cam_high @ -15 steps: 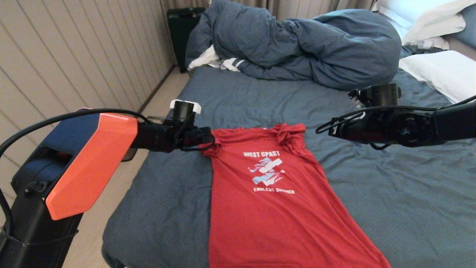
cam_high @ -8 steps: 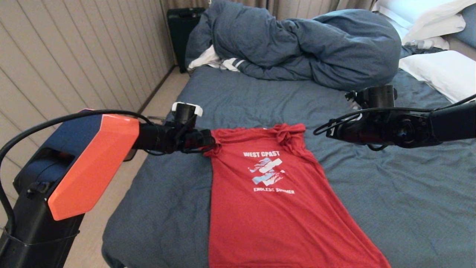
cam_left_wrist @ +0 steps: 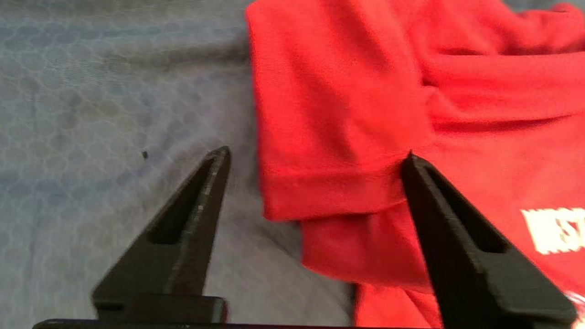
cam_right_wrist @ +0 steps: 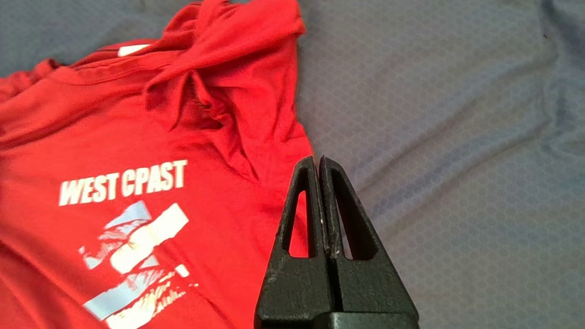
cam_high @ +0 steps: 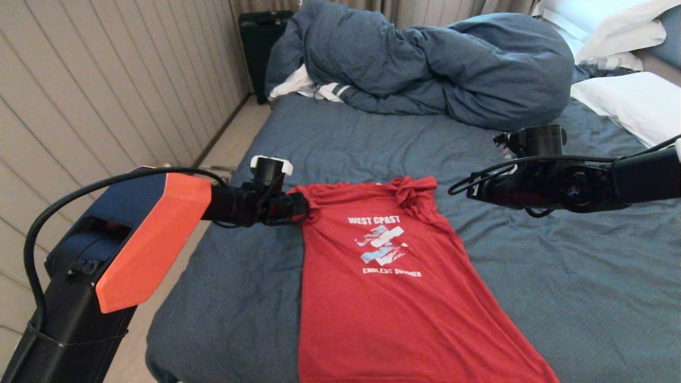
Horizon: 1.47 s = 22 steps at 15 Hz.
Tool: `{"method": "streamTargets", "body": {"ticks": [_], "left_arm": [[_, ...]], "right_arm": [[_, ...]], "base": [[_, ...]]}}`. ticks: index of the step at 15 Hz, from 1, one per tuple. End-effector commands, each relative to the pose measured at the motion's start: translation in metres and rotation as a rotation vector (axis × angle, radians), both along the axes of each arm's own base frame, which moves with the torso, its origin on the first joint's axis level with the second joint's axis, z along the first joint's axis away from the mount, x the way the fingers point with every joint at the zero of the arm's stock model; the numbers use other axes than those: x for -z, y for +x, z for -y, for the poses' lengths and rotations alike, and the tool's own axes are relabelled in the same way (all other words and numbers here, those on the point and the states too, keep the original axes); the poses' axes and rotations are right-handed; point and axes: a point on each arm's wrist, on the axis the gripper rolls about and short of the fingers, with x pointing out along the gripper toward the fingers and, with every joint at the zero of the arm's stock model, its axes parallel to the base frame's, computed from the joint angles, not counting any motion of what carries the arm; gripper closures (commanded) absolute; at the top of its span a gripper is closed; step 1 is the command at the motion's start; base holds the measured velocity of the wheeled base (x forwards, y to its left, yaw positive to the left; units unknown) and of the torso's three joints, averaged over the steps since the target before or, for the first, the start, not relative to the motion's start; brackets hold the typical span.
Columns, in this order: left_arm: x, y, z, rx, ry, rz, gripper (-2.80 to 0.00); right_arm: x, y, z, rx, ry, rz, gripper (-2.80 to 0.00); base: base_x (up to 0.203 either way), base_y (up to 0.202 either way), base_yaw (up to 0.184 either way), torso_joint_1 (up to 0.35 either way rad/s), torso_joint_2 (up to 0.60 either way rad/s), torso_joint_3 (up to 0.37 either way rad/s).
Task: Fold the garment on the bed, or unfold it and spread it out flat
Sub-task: Fold the red T-shirt
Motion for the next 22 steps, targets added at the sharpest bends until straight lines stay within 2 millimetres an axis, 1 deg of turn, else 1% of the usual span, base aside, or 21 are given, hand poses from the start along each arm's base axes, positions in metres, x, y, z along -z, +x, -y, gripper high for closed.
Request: {"method": "streamTargets", "body": {"ticks": [1, 4, 5, 8, 10, 12, 15, 17, 22], "left_arm": [[0.010, 0.003, 0.000, -0.004, 0.003, -0.011, -2.80], [0.010, 0.003, 0.001, -0.001, 0.002, -0.003, -2.80], [0.009, 0.003, 0.001, 0.000, 0.002, 0.002, 0.00], [0.002, 0.002, 0.001, 0.000, -0.003, 0.014, 0.00], [-0.009, -0.001, 0.001, 0.002, -0.011, 0.033, 0.00], [-0.024, -0.005, 0.002, 0.007, -0.022, 0.058, 0.00], [-0.043, -0.014, 0.012, 0.026, -0.027, 0.097, 0.00], [-0.042, -0.016, 0.017, 0.030, 0.013, 0.117, 0.00], [-0.022, -0.008, 0.020, 0.019, 0.105, 0.152, 0.00]], "right_arm": [[0.002, 0.001, 0.000, 0.000, 0.001, -0.005, 0.00], [0.002, 0.005, -0.001, 0.001, 0.003, 0.038, 0.00], [0.002, 0.005, -0.001, 0.001, 0.004, 0.048, 0.00], [0.002, 0.005, 0.000, 0.001, 0.003, 0.049, 0.00], [0.002, 0.005, 0.000, 0.003, 0.002, 0.049, 0.00], [0.002, 0.005, 0.000, 0.002, 0.002, 0.050, 0.00], [0.001, 0.004, 0.000, 0.003, 0.002, 0.053, 0.00], [0.000, 0.004, 0.000, 0.003, 0.002, 0.054, 0.00], [0.000, 0.004, 0.000, 0.001, 0.003, 0.055, 0.00]], "base": [[0.000, 0.000, 0.000, 0.000, 0.00, 0.000], [0.000, 0.000, 0.000, 0.000, 0.00, 0.000], [0.000, 0.000, 0.000, 0.000, 0.00, 0.000], [0.000, 0.000, 0.000, 0.000, 0.00, 0.000], [0.000, 0.000, 0.000, 0.000, 0.00, 0.000], [0.000, 0.000, 0.000, 0.000, 0.00, 0.000], [0.000, 0.000, 0.000, 0.000, 0.00, 0.000], [0.000, 0.000, 0.000, 0.000, 0.00, 0.000], [0.000, 0.000, 0.000, 0.000, 0.00, 0.000]]}}
